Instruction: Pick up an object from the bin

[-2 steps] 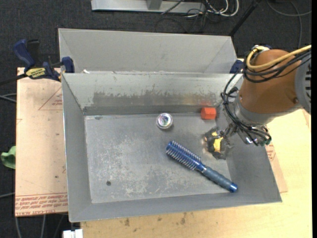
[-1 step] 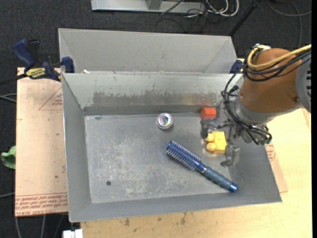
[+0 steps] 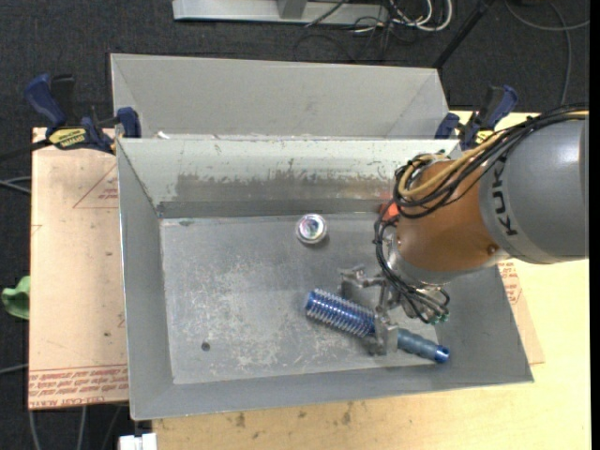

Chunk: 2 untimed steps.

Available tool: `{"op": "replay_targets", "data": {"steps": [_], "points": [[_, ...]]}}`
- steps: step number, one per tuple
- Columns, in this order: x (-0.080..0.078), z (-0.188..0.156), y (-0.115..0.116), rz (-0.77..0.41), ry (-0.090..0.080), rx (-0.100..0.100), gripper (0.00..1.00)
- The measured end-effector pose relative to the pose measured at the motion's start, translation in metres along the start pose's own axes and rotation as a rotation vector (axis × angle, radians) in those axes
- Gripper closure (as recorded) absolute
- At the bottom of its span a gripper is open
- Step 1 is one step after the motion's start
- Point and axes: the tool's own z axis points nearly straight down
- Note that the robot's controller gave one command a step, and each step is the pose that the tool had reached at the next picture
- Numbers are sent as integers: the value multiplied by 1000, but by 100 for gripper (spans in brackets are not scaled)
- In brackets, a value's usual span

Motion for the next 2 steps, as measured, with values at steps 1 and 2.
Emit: {"op": "replay_targets", "data": {"steps": [1, 2], "points": [[0, -2, -1, -1, 1, 1, 100], [-2, -160, 6, -58, -8, 5, 100]]}}
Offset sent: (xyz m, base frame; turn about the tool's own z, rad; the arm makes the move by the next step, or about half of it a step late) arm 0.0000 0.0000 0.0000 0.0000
